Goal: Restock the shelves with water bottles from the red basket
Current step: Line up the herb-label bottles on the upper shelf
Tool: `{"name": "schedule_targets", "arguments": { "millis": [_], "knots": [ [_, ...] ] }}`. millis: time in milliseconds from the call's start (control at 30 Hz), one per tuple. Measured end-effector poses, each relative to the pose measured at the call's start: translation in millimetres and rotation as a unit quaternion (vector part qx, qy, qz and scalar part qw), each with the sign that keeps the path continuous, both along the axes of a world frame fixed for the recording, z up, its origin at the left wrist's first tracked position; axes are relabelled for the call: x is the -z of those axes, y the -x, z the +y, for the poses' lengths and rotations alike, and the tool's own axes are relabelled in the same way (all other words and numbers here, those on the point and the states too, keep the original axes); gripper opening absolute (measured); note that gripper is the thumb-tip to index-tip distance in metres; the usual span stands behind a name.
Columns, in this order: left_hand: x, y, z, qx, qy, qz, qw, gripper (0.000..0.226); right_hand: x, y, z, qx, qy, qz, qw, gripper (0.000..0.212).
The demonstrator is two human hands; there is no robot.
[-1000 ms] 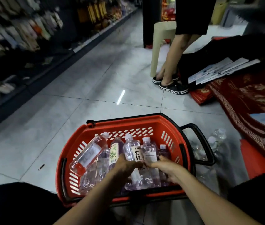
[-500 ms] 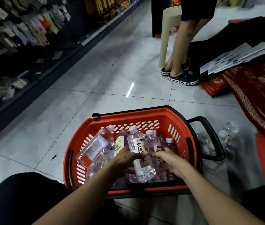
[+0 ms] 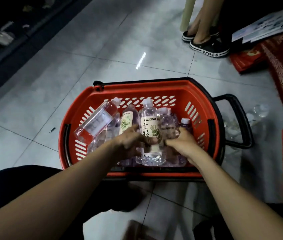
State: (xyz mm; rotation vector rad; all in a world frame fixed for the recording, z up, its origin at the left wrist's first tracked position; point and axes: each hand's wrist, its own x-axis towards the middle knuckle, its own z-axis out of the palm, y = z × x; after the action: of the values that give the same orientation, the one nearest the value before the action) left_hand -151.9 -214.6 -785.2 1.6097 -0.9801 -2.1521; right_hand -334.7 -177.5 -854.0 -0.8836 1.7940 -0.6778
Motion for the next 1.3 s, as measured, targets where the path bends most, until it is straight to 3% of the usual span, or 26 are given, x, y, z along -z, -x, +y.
{"name": "schedule_targets", "arguments": {
  "millis": [67, 233, 333, 400, 500, 600, 733, 833, 900, 1133, 1300],
  "knots": [
    [-4.2, 0.8, 5.9, -0.012, 0.012, 0.004, 1.0, 0.099, -6.3, 0.8, -0.5, 0.02, 0.016, 0.007, 1.0, 0.037],
    [-17.3, -10.1, 17.9, -0.077, 0.041, 0.006, 0.996, 0.081, -13.4, -13.5, -4.1, -0.081, -0.034, 0.079, 0.993, 0.082],
    [-24.9, -22.5, 26.5, -0.089, 0.077, 0.011, 0.993, 0.068, -13.4, -24.6, -8.4, -0.053, -0.026, 0.108, 0.992, 0.064],
    [-31.1, -29.5, 29.1, -0.105, 0.092, 0.019, 0.99, 0.061, -17.6, -22.1, -7.4, -0.026, -0.026, 0.057, 0.998, 0.054],
    [-42.1, -32.6, 26.7, -0.113, 0.12, 0.025, 0.986, 0.061, -37.6, -9.4, -4.9, -0.053, 0.013, -0.001, 0.999, 0.076],
    [-65.3, -31.2, 25.6, -0.096, 0.149, 0.043, 0.983, 0.069, -79.3, 4.3, -1.2, -0.049, 0.102, -0.041, 0.993, 0.076],
    [-115.8, -28.1, 27.3, -0.032, 0.213, 0.067, 0.974, 0.081, -154.0, 24.5, 21.5, -0.012, 0.208, -0.153, 0.966, 0.08],
    [-169.4, -13.6, 37.3, 0.004, 0.264, 0.111, 0.958, 0.092, -210.3, 44.9, 52.4, -0.021, 0.288, -0.167, 0.943, 0.077],
    [-206.4, 3.2, 47.9, 0.027, 0.289, 0.151, 0.945, 0.096, -245.5, 55.3, 77.0, -0.016, 0.337, -0.15, 0.93, 0.073],
    [-298.1, 66.6, 89.7, 0.138, 0.394, 0.215, 0.883, 0.072, -331.9, 88.6, 149.4, 0.083, 0.455, -0.077, 0.883, 0.051],
    [-331.1, 111.0, 102.6, 0.172, 0.42, 0.26, 0.852, 0.071, -386.6, 116.5, 186.8, 0.104, 0.48, 0.022, 0.871, 0.061]
  ]
}}
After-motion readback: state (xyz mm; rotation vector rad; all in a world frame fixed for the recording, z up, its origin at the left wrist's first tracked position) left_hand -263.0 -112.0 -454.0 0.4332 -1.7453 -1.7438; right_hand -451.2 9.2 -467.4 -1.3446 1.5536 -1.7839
